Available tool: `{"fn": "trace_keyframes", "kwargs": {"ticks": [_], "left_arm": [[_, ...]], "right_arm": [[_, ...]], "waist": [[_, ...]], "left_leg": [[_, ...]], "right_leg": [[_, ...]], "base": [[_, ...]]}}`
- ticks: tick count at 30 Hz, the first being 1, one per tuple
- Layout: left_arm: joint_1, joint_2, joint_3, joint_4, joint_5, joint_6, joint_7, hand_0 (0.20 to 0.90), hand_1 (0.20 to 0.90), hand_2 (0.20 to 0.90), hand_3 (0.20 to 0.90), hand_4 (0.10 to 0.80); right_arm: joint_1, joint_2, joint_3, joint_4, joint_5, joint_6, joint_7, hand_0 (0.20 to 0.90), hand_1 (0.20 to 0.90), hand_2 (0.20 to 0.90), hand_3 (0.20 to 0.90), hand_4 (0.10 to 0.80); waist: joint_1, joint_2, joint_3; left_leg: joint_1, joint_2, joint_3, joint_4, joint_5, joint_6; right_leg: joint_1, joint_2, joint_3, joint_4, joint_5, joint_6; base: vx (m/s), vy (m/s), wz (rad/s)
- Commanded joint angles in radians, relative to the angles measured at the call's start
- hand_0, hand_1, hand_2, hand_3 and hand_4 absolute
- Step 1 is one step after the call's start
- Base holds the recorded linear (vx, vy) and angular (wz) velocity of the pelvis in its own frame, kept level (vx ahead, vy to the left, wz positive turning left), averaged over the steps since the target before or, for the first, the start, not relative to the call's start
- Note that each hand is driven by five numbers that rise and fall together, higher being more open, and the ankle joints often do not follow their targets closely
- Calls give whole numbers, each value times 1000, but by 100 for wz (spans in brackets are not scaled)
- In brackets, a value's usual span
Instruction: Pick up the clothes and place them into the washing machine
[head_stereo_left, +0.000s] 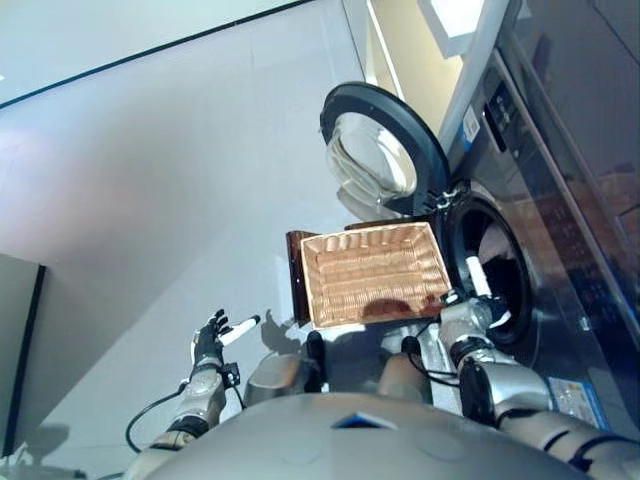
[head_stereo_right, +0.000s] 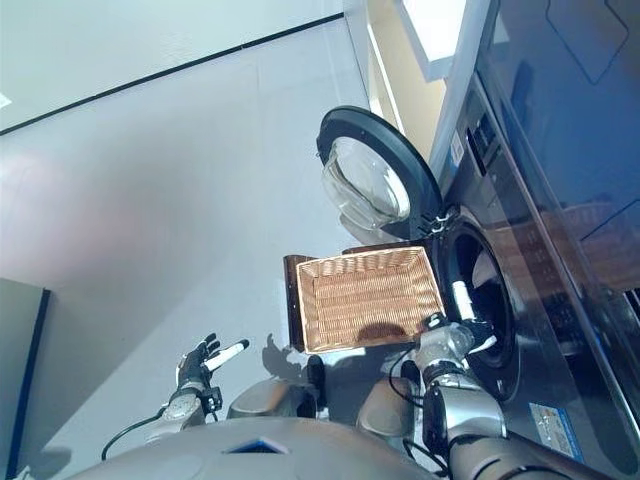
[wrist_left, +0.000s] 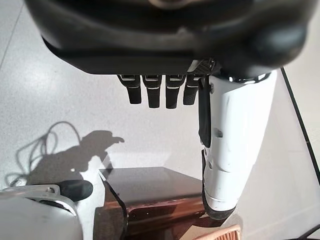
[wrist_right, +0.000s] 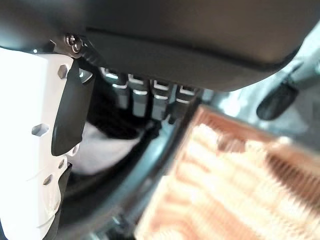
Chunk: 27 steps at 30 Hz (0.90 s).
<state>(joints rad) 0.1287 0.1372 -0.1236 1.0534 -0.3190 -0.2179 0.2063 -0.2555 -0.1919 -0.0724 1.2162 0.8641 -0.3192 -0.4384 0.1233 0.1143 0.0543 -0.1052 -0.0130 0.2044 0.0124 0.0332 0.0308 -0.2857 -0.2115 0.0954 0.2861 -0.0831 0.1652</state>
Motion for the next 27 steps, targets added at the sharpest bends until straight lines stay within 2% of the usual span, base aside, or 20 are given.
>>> {"fn": "trace_keyframes", "kwargs": {"ticks": [1,8,15,23,27], "left_arm": [[-54,83,49,36,23,-34,40,900,900,900,900,800],[-58,77,71,63,35,-37,32,900,900,900,900,800],[-60,85,87,101,49,-34,16,900,900,900,900,800],[-63,95,89,115,61,-42,-13,900,900,900,900,800],[-68,94,84,127,71,-39,-21,900,900,900,900,800]], "right_arm": [[-32,9,43,-50,-146,-5,19,900,900,900,900,800],[40,9,117,-35,-373,56,31,900,900,900,900,800],[96,11,89,-18,-387,63,68,900,900,900,900,800],[178,4,150,-115,-498,73,149,900,900,900,900,800],[196,22,172,-85,-550,86,158,900,900,900,900,800]], "waist": [[8,-46,6],[-1,-81,-11],[-8,-114,-36],[-33,-155,-63],[-32,-168,-78]], "left_leg": [[-16,5,-11,57,-31,-77],[23,14,-20,43,-35,-76],[65,22,-24,27,-42,-71],[113,35,-20,-5,-37,-68],[136,41,-24,-15,-34,-67]], "right_leg": [[146,-34,-47,-231,110,-31],[191,-23,-66,-250,120,-28],[230,-10,-78,-267,127,-25],[256,10,-78,-273,141,-20],[275,18,-88,-272,137,-20]], "base": [[41,-30,-1],[38,-28,4],[30,-22,1],[-12,-9,-4],[-4,-18,-5]]}}
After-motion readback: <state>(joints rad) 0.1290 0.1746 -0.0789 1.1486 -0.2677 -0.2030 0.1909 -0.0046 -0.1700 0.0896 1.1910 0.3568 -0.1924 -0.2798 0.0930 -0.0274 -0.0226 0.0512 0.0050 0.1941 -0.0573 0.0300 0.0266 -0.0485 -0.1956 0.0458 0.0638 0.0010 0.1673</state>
